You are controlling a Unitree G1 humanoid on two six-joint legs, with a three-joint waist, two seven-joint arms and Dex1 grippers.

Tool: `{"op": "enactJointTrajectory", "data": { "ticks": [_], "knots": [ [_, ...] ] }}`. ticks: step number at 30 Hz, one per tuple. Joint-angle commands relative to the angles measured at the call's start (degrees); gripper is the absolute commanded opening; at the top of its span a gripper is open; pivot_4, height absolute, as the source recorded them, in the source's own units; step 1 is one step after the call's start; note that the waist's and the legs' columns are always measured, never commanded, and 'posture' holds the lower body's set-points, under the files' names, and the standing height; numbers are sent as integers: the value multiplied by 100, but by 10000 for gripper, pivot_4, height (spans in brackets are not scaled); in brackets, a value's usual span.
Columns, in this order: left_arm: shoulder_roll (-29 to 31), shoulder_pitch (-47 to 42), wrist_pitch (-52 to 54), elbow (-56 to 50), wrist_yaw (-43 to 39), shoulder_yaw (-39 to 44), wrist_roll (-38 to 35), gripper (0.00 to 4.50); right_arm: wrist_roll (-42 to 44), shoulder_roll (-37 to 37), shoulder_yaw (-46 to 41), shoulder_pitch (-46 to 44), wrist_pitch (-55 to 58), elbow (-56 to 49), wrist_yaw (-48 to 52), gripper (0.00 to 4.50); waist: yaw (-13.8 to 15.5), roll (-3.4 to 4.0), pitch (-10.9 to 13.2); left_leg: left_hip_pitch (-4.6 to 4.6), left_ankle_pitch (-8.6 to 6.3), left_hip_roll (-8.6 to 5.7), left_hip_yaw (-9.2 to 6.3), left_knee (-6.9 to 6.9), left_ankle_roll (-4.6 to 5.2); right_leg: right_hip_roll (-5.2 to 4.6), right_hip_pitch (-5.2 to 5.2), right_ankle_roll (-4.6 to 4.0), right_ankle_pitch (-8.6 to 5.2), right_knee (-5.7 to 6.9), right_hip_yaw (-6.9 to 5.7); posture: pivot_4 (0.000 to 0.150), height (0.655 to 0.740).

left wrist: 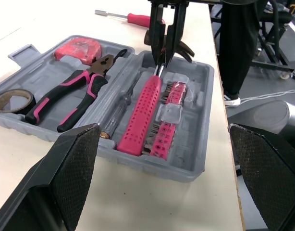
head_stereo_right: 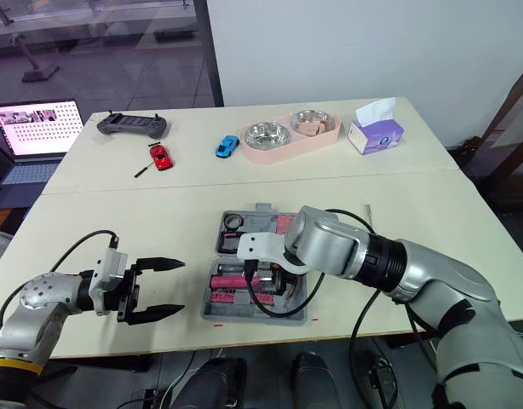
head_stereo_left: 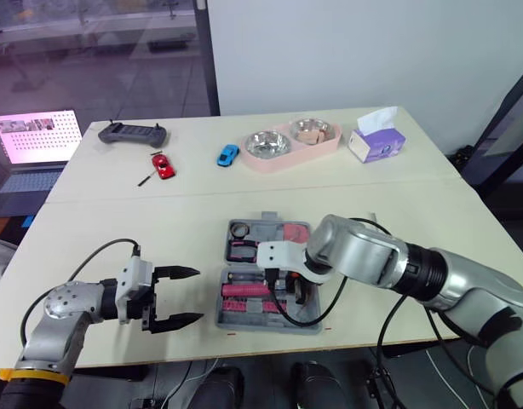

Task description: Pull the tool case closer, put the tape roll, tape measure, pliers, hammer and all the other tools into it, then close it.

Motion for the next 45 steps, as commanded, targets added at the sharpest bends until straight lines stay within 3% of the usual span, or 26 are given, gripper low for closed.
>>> {"op": "enactJointTrajectory", "data": {
  "ticks": [1, 13, 16, 21, 30, 33, 39, 45],
  "knots": [
    [15, 25, -57, -143, 16, 69, -37, 45000, -22, 69, -149, -41, -11, -80, -23, 368, 0, 0, 0, 0, 0, 0, 0, 0, 0, 0, 0, 0, 0, 0, 0, 1500, 7370],
    [11, 22, -58, -137, 18, 56, -32, 45000, 18, 138, -200, 26, 43, -52, -82, 368, -6, 0, 0, 0, 0, 0, 0, -2, -1, 1, -1, 0, 0, 0, 0, 1500, 7370],
    [8, 27, -61, -138, 19, 55, -32, 45000, 19, 141, -217, 35, 45, -45, -97, 12508, -5, 0, 0, 0, 0, 0, 0, -2, -1, 1, -2, 0, 0, 1, 0, 1500, 7370],
    [11, 41, -60, -146, 16, 62, -42, 45000, 55, 175, -321, 0, 81, -59, -119, 37367, 3, 0, 0, 0, 1, 0, 0, -1, -1, 0, -1, 0, 0, 1, 1, 1500, 7370],
    [35, 6, -31, -141, 12, 75, -51, 45000, 290, 609, -1171, 302, 166, -265, -397, 37367, 2, 0, -1, 0, 1, 0, -1, -2, -1, 0, -1, 0, 0, 2, 1, 1500, 7370],
    [50, -17, 7, -157, 19, 84, -63, 45000, 377, 726, -1499, 691, -43, -505, -550, 29193, 16, -4, -3, 0, 1, -1, -1, -1, -2, 0, 0, 0, 0, 1, 1, 1500, 7370],
    [82, -36, 88, -226, 41, 102, -82, 45000, 108, 648, -1808, 1634, -1161, -693, -925, 181, 5, -6, -4, 1, 2, -3, -1, 0, -3, -1, 2, 0, 1, 3, 2, 1500, 7370],
    [125, -91, 216, -335, 97, 140, -106, 45000, -25, 887, -2975, 3351, -3006, -808, -1650, 181, 17, -13, -9, 2, 2, -3, -5, 0, -4, 0, 7, 0, 0, 2, 1, 1500, 7370]
  ]
}}
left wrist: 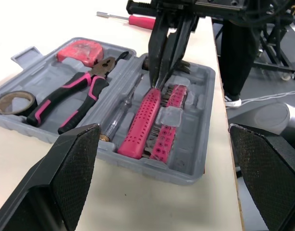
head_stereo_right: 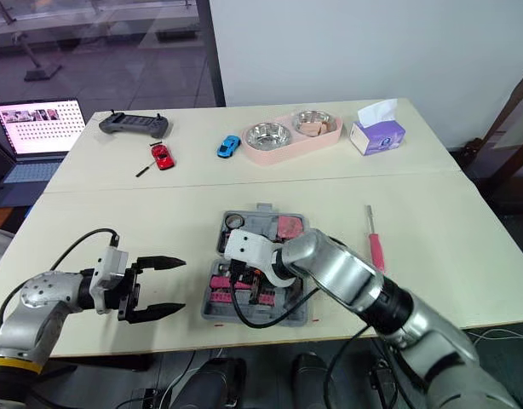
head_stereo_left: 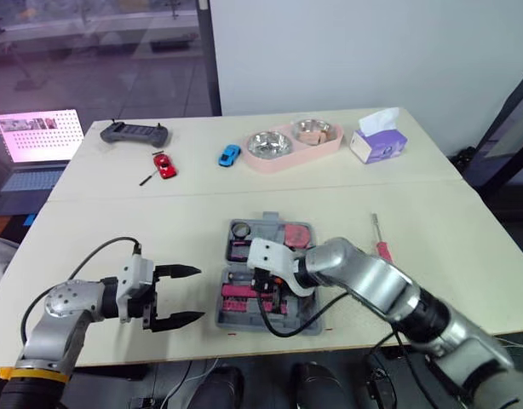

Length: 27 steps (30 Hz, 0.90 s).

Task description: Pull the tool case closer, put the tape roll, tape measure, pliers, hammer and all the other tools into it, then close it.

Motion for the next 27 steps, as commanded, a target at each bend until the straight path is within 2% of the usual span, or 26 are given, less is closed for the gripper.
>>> {"op": "enactJointTrajectory", "data": {
  "ticks": [1, 7, 13, 18, 27],
  "knots": [
    [92, -37, 63, -206, 36, 134, -96, 45000, -167, 132, -639, 618, -1059, -87, -380, 181, -4, 0, 0, 0, 2, 0, 2, 0, -3, -1, -1, 1, 1, 1, 2, 1500, 7370],
    [114, -52, 120, -248, 48, 155, -112, 45000, -554, 285, -658, 1530, -2014, 101, -646, 181, -6, 0, 0, 14, 2, 3, 2, -4, -3, 4, 8, -1, -1, 1, 2, 1500, 7370],
    [145, -72, 155, -256, 29, 168, -121, 45000, -1015, 296, -563, 1748, -2372, 622, -689, 181, -7, 0, 0, 21, 2, 3, 2, -3, -3, 5, 16, -1, -1, 2, 4, 1500, 7370],
    [180, -71, 184, -290, 26, 180, -136, 45000, -1329, 323, -397, 1780, -1919, 1100, -718, 181, -3, -1, -2, 29, 2, 3, 2, -4, -3, 6, 24, -2, -1, 1, 5, 1500, 7370],
    [252, -50, 204, -313, 16, 217, -138, 45000, -1952, 161, 137, 1910, -1341, 1742, -668, 181, 13, -27, -96, 120, -6, 5, -5, -20, 5, 6, 107, -17, -28, -11, 1, 1500, 7370]
  ]
}}
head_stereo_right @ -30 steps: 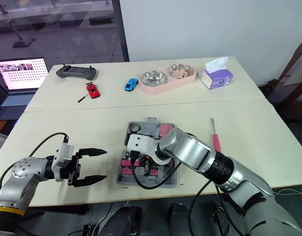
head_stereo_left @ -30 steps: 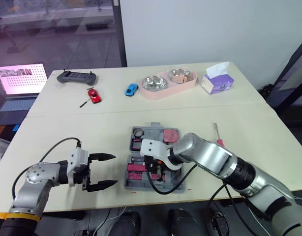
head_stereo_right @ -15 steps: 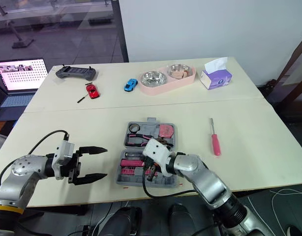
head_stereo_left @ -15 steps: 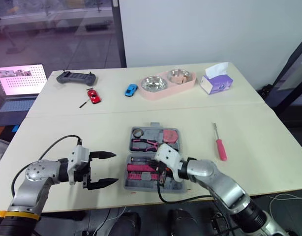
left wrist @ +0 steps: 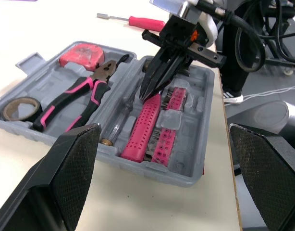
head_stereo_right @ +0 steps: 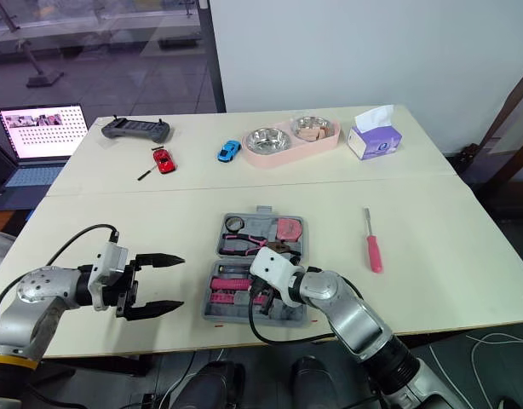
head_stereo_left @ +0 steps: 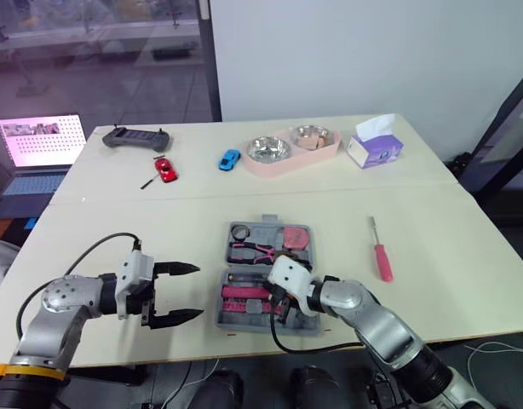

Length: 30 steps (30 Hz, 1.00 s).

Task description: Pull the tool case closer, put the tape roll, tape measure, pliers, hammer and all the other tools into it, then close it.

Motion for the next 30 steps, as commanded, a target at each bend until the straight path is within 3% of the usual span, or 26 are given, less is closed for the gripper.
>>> {"op": "enactJointTrajectory", "data": {
  "ticks": [1, 9, 16, 21, 27, 30],
  "knots": [
    [100, -12, -16, -147, -6, 216, -127, 45000, -462, -207, 387, 273, 529, 851, -19, 181, 12, 0, -12, 15, -2, 0, -2, -1, 1, 0, 7, 1, -2, -4, -2, 1500, 7370],
    [148, -27, 5, -144, -17, 234, -138, 45000, -677, -68, 528, 307, 718, 1050, -1, 181, 58, -8, -127, 67, -19, 0, -7, -14, 3, -3, 60, 3, -42, -25, -1, 1500, 7370],
    [122, -77, 86, -100, 2, 249, -192, 45000, 18, 247, -592, 206, -366, -219, 113, 181, 116, -4, -105, 60, -21, 3, -7, -14, 2, -2, 57, 17, -53, -34, 5, 1500, 7370],
    [281, -4, 308, 26, 9, 504, -327, 45000, 1163, -268, -2288, 339, -117, -1888, 630, 181, 116, 39, -44, -28, -18, 1, -1, 1, 3, 0, -13, 21, -25, -6, 6, 1500, 7370],
    [560, 588, 277, 286, 93, 1269, -346, 45000, 1977, -1444, -4568, 2043, 47, -2134, 1435, 181, 137, 40, -40, -37, -29, 8, -12, -6, 5, -6, -9, 3, -37, -23, -7, 1500, 7370],
    [692, 862, 126, 534, 173, 1674, -241, 45000, 2104, -1654, -5518, 2885, -329, -1587, 1770, 13226, 119, 48, -24, -37, -33, 14, -2, -5, 11, -6, 2, 1, -38, -48, -5, 1500, 7370]
  ]
}}
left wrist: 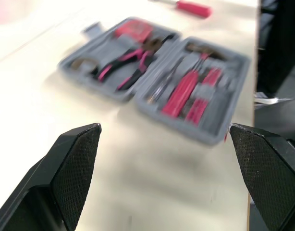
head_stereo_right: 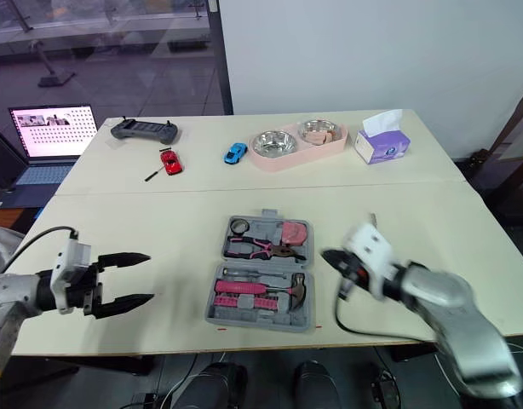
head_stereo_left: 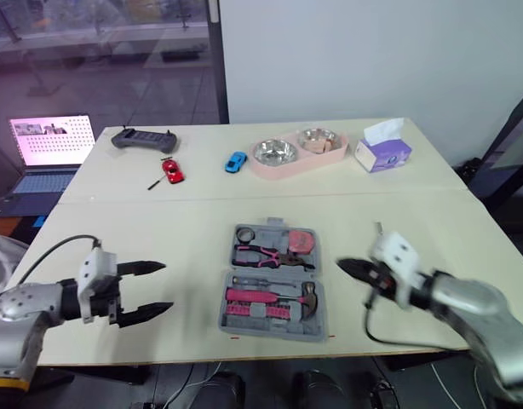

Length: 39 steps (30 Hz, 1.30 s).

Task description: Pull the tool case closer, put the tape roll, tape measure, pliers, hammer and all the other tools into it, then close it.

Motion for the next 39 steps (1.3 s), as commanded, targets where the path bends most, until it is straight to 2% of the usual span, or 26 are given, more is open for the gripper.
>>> {"op": "enactJointTrajectory", "data": {
  "ticks": [1, 3, 6, 10, 16, 20, 23, 26, 30, 32, 34, 39],
  "knots": [
    [279, 240, -262, 276, 60, 660, 46, 45000, 207, -225, -1317, 751, -586, 598, 516, 18388, -3, 0, 6, 0, 0, 3, 8, 5, 0, -1, -1, -7, 4, -3, 3, 1500, 7370],
    [411, 423, -381, 526, -8, 901, 99, 45000, 235, -290, -1874, 1248, -915, 977, 776, 28407, 3, -4, 9, 7, -1, 6, 10, 10, -2, -2, 14, -6, 2, -11, 4, 1500, 7370],
    [522, 605, -504, 715, -142, 1020, 121, 45000, 189, -366, -2111, 1594, -1280, 1217, 900, 44316, -5, -3, 13, 8, -2, 11, 13, 9, -4, -5, 14, 12, -10, -15, 8, 1500, 7370],
    [621, 714, -799, 1207, -196, 1164, 251, 45000, 200, -395, -2396, 1673, -1579, 1689, 923, 44795, -6, 2, 20, 8, -11, 21, 20, 5, -19, -7, 12, 10, -12, -16, 9, 1500, 7370],
    [442, 565, -746, 1008, -189, 914, 203, 45000, 178, -306, -2063, 1665, -1681, 1604, 824, 44795, 15, 1, 33, -2, -5, 22, 19, 0, -8, -9, 2, -17, 4, -21, 8, 1500, 7370],
    [280, 508, -679, 737, -172, 720, 170, 45000, 188, -209, -1887, 1713, -1546, 1283, 592, 44795, 8, 7, 38, -2, -6, 21, 20, 0, -8, -12, 4, -16, 4, -24, 9, 1500, 7370],
    [93, 486, -526, 295, -124, 468, 119, 45000, 243, -22, -1621, 1502, -983, 763, -7, 44795, 4, 7, 40, -2, -6, 21, 20, -1, -8, -12, 2, -16, 4, -23, 8, 1500, 7370],
    [-162, 474, -171, -509, 9, 50, -17, 45000, 106, 250, -1140, 739, 223, 362, -1124, 44795, -18, 0, 46, -1, -6, 22, 21, 1, -8, -11, 1, -21, 7, -22, 11, 1500, 7370],
    [-404, 394, 140, -1279, 237, -373, -68, 45000, -256, 601, -670, -431, 1563, 468, -2396, 44795, 6, 1, 48, -3, -6, 22, 24, 3, -8, -12, -4, -27, 12, -23, 12, 1500, 7370],
    [-616, 231, 304, -1711, 437, -701, -90, 45000, -441, 1050, -614, -1463, 2362, 1046, -3235, 44795, 9, 4, 51, -10, -4, 22, 22, -4, -6, -7, -15, -28, 13, -22, 7, 1500, 7370],
    [-779, 91, 370, -1990, 549, -979, -51, 45000, -551, 1234, -471, -2284, 2688, 1672, -3564, 44795, 5, 12, 57, -13, -3, 21, 24, 0, -6, -5, -19, -30, 16, -21, 6, 1500, 7370],
    [-944, -41, 407, -2141, 696, -1230, 16, 45000, -781, 1099, -134, -3222, 3111, 2878, -3746, 44795, 12, 15, 60, -11, -1, 19, 25, 0, -6, 0, -15, -34, 20, -21, 2, 1500, 7370]
  ]
}}
